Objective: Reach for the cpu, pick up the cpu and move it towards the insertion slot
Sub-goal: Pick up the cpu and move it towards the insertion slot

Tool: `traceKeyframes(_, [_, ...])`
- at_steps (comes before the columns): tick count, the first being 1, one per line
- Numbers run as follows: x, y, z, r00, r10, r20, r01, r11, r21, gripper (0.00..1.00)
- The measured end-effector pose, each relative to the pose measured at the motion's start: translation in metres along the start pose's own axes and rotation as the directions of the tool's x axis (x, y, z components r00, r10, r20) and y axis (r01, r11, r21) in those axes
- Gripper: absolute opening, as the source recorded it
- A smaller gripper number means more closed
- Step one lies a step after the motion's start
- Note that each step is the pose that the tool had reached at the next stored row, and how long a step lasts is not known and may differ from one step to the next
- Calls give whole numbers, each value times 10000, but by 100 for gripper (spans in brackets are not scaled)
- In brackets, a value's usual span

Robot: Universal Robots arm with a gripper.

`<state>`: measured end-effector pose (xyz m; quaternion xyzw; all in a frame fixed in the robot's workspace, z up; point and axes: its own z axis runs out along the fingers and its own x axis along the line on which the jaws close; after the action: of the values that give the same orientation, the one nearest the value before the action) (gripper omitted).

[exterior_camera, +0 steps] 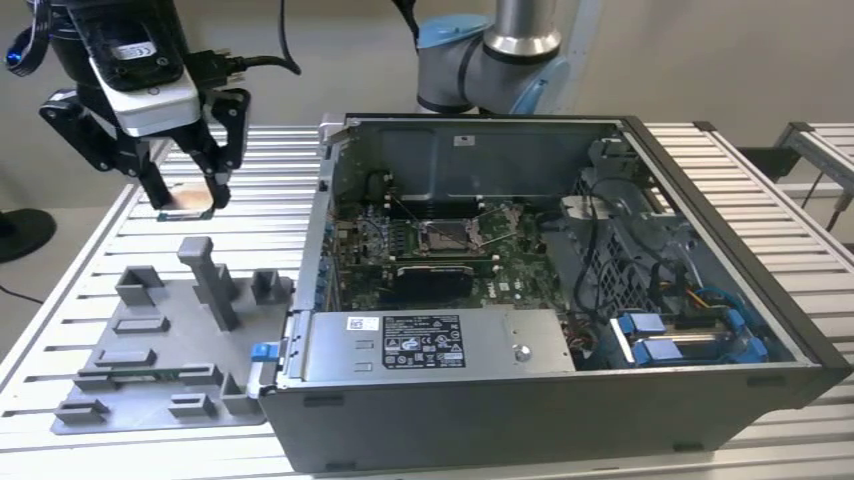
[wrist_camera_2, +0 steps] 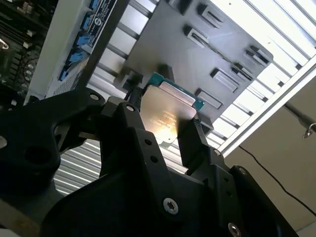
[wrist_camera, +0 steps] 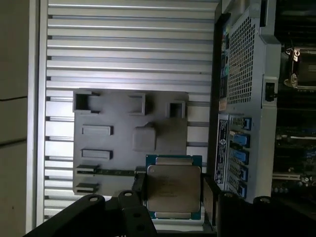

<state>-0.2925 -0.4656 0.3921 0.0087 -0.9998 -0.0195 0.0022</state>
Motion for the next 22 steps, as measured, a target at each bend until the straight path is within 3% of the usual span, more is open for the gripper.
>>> traceKeyframes(16, [-338, -6, -2, 10000, 0, 0, 0, 10000, 0, 0])
traceKeyframes(22, [-554, -9, -3, 10000, 1, -1, -1, 10000, 0, 0])
